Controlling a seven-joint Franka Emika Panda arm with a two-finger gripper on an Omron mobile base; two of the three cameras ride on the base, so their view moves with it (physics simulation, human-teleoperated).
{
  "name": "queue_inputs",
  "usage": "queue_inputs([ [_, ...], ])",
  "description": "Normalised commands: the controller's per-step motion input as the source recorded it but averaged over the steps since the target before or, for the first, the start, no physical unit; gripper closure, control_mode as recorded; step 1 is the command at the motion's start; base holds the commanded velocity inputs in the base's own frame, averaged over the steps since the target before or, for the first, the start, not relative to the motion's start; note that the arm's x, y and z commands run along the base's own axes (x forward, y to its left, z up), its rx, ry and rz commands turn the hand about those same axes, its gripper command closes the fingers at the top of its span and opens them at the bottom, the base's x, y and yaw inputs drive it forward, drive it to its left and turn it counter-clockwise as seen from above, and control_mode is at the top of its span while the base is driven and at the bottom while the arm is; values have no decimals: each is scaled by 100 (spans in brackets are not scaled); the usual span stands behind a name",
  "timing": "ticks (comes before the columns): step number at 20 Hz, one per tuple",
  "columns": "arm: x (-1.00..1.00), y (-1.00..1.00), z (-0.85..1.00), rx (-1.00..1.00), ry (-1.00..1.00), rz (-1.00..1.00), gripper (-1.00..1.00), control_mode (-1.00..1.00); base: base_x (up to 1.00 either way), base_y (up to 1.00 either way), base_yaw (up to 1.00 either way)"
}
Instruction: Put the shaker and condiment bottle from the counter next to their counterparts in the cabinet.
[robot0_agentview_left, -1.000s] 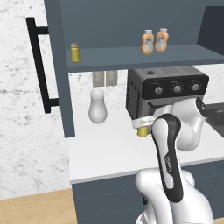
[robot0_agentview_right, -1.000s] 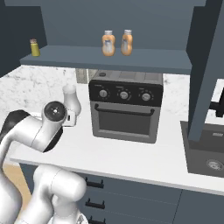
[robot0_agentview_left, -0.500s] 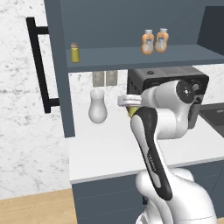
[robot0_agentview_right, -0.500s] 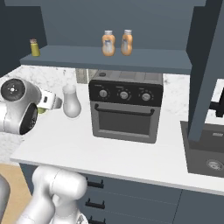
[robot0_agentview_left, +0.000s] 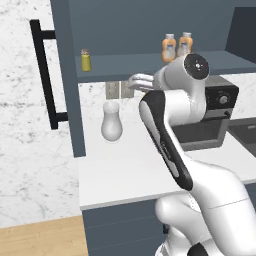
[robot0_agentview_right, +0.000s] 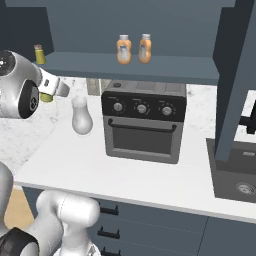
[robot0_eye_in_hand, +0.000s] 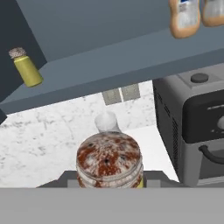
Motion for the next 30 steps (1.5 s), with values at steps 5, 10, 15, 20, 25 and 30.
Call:
queue_inputs([
  [5, 6, 0, 0, 0, 0, 0, 100, -100, 0, 0, 0],
  [10, 26, 0, 0, 14, -10, 17, 100, -100, 0, 0, 0],
  [15, 33, 0, 0, 19, -20, 30, 100, -100, 0, 0, 0],
  [20, 3, 0, 0, 5, -10, 14, 100, -100, 0, 0, 0],
  [25, 3, 1, 7, 0, -1, 5, 100, -100, 0, 0, 0],
  [30, 0, 0, 40, 0, -11, 18, 100, -100, 0, 0, 0],
])
